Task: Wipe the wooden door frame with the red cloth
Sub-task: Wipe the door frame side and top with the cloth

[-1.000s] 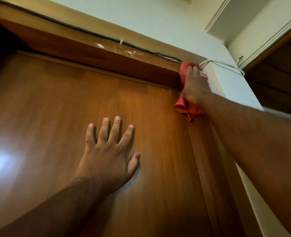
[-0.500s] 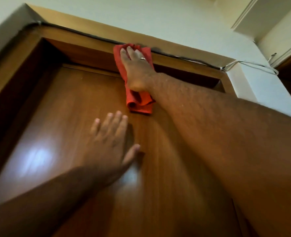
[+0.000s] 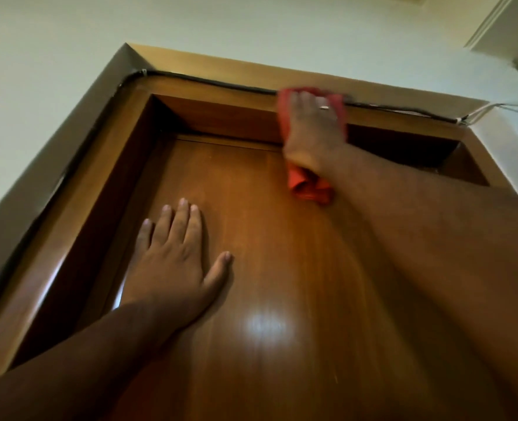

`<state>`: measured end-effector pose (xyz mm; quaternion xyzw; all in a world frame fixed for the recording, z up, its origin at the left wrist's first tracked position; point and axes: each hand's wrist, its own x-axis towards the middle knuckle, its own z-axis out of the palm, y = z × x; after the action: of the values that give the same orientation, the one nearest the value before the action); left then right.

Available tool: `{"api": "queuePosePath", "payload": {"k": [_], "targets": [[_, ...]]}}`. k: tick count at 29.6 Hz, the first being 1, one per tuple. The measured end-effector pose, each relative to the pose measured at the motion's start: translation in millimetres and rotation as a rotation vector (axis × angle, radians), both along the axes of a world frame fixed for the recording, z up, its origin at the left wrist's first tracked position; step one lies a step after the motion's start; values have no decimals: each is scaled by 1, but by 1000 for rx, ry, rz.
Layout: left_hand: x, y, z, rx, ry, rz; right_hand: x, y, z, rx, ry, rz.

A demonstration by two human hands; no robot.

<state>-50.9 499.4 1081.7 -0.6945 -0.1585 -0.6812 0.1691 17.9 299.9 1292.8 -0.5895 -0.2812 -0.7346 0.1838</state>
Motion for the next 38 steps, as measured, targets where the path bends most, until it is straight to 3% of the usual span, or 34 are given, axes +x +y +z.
{"api": "queuePosePath", "payload": {"k": [4, 8, 11, 15, 18, 22, 26, 31, 34, 38], "targets": [[-2, 1, 2, 18, -16, -38, -50, 78, 4, -232, -131, 39], [-2, 2, 1, 22, -11, -33, -35, 63, -3, -279, -249, 34], [-2, 3, -1, 23, -1, -29, 9, 12, -11, -116, -194, 58], [-2, 2, 0, 27, 5, -20, 57, -59, -13, 307, 88, -42], [-1, -1, 1, 27, -6, -9, 45, -47, -11, 381, 127, -97], [-1, -2, 1, 32, -4, -16, -16, 21, 1, 98, -64, -80], [-2, 1, 1, 39, 0, -59, -79, 88, 14, -204, -73, 24], [-4, 3, -1, 35, -9, -69, -78, 104, 2, -405, -235, 55], [-4, 4, -1, 41, -8, -69, -46, 71, 0, -254, -279, 50], [-3, 5, -2, 50, -23, -66, 8, 5, -1, 132, -119, -42]]}}
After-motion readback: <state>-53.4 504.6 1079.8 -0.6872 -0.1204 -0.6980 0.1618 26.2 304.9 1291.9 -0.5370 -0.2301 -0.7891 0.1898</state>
